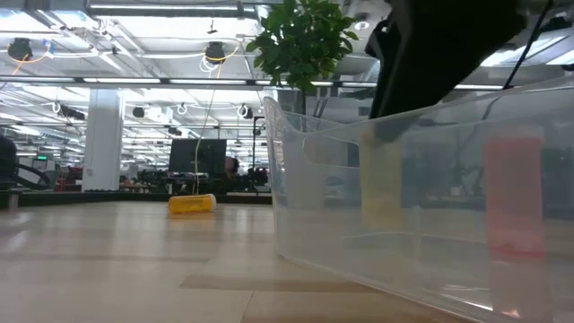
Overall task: Pick and place medicine bottles into bin by pill shape (circle, oval)
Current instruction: Put the yellow pill bottle into the left transparent bin
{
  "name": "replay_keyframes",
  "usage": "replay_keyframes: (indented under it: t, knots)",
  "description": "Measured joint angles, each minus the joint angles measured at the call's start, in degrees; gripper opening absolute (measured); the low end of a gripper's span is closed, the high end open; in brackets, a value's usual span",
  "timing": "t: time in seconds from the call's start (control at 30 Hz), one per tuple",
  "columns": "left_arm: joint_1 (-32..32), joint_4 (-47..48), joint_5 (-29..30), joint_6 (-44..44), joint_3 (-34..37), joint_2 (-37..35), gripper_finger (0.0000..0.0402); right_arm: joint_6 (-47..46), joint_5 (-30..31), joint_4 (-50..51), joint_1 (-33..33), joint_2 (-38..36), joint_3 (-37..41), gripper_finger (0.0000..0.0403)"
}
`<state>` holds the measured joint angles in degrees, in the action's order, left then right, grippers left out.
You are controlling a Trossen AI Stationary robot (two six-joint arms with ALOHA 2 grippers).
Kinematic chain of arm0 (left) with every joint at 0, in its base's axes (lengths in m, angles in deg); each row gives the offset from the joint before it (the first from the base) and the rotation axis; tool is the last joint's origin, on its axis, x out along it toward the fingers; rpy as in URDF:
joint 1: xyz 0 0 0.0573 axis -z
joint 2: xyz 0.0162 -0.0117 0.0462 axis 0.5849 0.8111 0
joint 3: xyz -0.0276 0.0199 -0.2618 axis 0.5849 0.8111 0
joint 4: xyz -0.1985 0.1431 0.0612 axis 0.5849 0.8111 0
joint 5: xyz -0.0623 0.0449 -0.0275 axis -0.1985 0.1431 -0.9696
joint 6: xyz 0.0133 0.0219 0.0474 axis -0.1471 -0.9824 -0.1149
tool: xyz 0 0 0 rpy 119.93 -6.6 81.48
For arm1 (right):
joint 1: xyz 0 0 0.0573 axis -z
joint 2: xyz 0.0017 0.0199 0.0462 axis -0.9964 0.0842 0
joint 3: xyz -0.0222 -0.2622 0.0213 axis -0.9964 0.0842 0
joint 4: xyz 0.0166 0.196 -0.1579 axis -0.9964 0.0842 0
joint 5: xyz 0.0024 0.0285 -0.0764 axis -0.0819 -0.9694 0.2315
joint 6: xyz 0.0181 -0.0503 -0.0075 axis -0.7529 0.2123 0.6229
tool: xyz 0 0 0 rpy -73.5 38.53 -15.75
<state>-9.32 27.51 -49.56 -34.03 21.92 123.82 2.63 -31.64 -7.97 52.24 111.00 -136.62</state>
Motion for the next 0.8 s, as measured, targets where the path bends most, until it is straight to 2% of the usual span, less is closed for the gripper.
replay_keyframes:
  t: [0.1, 0.8]
  knots:
    - [0.00, 0.12, 0.02, -0.01, 0.00, 0.00, 0.0212, -0.84, 2.64, 0.79, 0.03, -0.29, 0.02, 0.0108]
    - [0.00, 1.29, 0.42, 1.05, 0.02, 0.00, 0.0212, -0.28, 1.14, 1.04, -0.09, -0.15, 2.29, 0.0108]
